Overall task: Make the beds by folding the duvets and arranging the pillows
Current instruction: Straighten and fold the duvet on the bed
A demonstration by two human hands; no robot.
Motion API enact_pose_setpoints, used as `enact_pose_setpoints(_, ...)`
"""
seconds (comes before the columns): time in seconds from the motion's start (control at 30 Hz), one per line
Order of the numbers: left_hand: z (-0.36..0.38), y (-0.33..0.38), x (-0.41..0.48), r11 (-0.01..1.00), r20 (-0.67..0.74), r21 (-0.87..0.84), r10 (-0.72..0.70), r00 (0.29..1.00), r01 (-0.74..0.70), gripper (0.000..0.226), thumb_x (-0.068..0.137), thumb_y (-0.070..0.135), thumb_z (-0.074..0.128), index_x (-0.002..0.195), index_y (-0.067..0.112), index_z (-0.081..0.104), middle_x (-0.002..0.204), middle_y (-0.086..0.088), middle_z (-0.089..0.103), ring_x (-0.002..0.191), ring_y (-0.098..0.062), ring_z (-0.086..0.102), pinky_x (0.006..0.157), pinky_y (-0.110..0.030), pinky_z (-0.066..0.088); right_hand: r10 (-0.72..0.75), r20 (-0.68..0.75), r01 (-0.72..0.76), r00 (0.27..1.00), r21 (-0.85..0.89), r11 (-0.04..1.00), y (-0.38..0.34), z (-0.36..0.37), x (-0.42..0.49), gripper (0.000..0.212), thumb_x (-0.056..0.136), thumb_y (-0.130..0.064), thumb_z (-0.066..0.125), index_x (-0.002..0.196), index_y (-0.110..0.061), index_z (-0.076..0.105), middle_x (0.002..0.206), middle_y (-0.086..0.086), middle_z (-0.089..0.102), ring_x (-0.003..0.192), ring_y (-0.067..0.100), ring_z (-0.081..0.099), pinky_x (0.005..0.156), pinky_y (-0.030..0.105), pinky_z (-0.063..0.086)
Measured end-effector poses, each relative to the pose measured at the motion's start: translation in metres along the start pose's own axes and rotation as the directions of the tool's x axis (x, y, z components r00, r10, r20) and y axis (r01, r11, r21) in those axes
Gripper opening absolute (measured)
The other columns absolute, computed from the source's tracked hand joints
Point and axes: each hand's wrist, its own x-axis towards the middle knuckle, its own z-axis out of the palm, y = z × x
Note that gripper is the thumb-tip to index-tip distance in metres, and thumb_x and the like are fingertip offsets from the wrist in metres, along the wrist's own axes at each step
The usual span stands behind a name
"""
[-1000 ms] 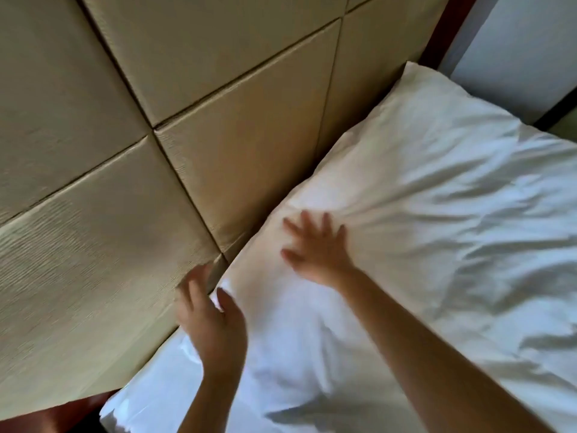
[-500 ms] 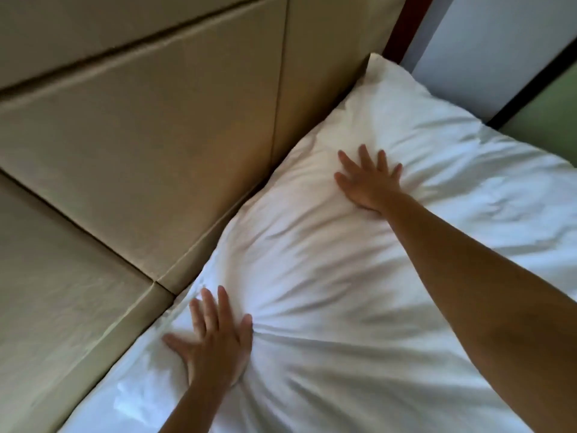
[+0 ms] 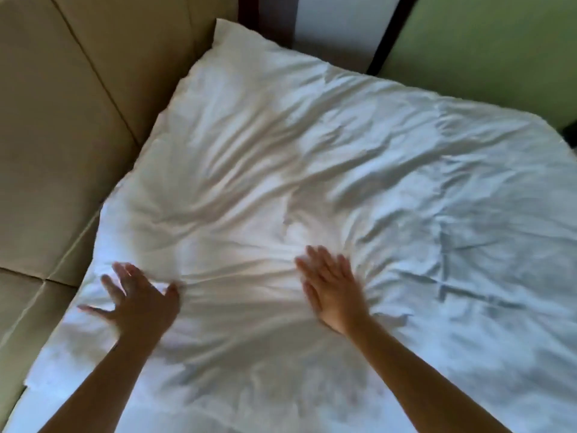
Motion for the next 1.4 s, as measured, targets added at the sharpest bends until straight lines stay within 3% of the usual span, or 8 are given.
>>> enact_pose_setpoints(0.17,0.011,0.129,-0.103,0.789,-0.047,0.066,0.614,0.788,-0.611,0.080,0.075,0.068,0.033,0.144,0.029,0.032,0.153,-0.015,0.029,0.139,-0.039,0.028,0.093,-0.079,0.012,0.641,0.074,-0.644,0.764,0.039,0.764,0.146,-0.006,-0.149,0.059,0.088,-0.044,0.025,0.140,-0.024,0.043,0.149,0.010,0.038,0.136,0.032,0.036,0.106,0.058,0.026)
enact_pose_setpoints(0.47,0.112,0.219,-0.330,0.657,0.153,0.005,0.745,0.650,-0.754,0.086,0.077,0.080,0.021,0.143,0.028,0.035,0.149,-0.027,0.028,0.135,-0.042,0.032,0.093,-0.076,0.021,0.864,0.137,-0.873,0.485,0.024,0.486,0.261,0.024,-0.352,0.063,0.091,-0.050,0.010,0.150,-0.030,0.016,0.159,0.001,0.006,0.147,0.024,0.004,0.115,0.051,-0.001)
enact_pose_setpoints(0.73,0.153,0.222,-0.426,0.706,0.286,0.081,0.660,0.695,-0.703,0.072,0.073,0.066,0.034,0.141,0.042,0.031,0.152,-0.021,0.025,0.136,-0.042,0.021,0.087,-0.081,0.020,0.731,0.081,-0.734,0.677,0.132,0.666,0.298,0.027,-0.420,0.064,0.087,-0.053,0.008,0.149,-0.037,0.014,0.160,0.000,0.004,0.147,0.022,0.002,0.117,0.046,0.001)
enact_pose_setpoints(0.93,0.126,0.246,-0.412,0.677,0.546,0.227,0.506,0.668,-0.700,0.085,0.078,0.077,0.040,0.143,0.050,-0.007,0.156,-0.015,-0.016,0.144,-0.041,-0.004,0.108,-0.066,0.016,0.665,0.714,-0.972,0.218,0.220,0.082,0.317,0.053,-0.523,0.068,0.094,-0.061,0.027,0.151,-0.031,0.003,0.158,0.006,0.016,0.142,0.029,0.024,0.116,0.044,0.017)
enact_pose_setpoints(1.03,0.085,0.284,-0.391,0.650,0.791,0.160,0.366,0.491,-0.743,0.067,0.087,0.055,0.052,0.145,0.028,0.033,0.141,-0.016,0.042,0.139,-0.032,0.030,0.106,-0.033,0.035,0.520,0.851,-0.967,0.067,-0.072,0.243,0.309,0.024,-0.561,0.062,0.097,-0.048,0.040,0.143,-0.008,0.034,0.147,0.010,0.039,0.132,0.026,0.042,0.109,0.034,0.034)
enact_pose_setpoints(1.17,0.032,0.292,-0.410,0.811,0.867,-0.027,0.310,0.391,-0.584,0.028,0.085,0.042,0.061,0.093,0.015,0.057,0.086,-0.001,0.053,0.084,-0.019,0.056,0.083,-0.029,0.047,0.492,0.852,-0.984,0.177,0.144,0.105,0.284,-0.058,-0.576,0.045,0.100,-0.028,0.041,0.137,-0.003,0.042,0.124,0.009,0.051,0.111,0.023,0.053,0.093,0.031,0.046)
enact_pose_setpoints(1.27,-0.021,0.294,-0.447,0.873,0.897,-0.099,0.286,0.337,-0.477,0.029,0.080,0.046,0.065,0.090,0.019,0.061,0.072,0.005,0.056,0.064,-0.010,0.053,0.061,-0.021,0.039,0.562,0.760,-0.938,0.327,0.186,0.293,0.273,-0.131,-0.578,0.042,0.104,-0.025,0.030,0.138,-0.006,0.044,0.141,0.008,0.046,0.128,0.021,0.044,0.100,0.022,0.031)
enact_pose_setpoints(1.4,-0.094,0.338,-0.471,0.673,0.877,0.026,0.339,0.340,-0.739,0.025,0.092,0.041,0.052,0.101,0.019,0.060,0.078,0.010,0.064,0.070,-0.005,0.059,0.067,-0.017,0.046,0.556,0.646,-0.851,0.522,0.350,0.392,0.291,-0.202,-0.585,0.042,0.102,-0.026,0.036,0.133,-0.001,0.049,0.139,0.012,0.049,0.123,0.027,0.050,0.094,0.027,0.038)
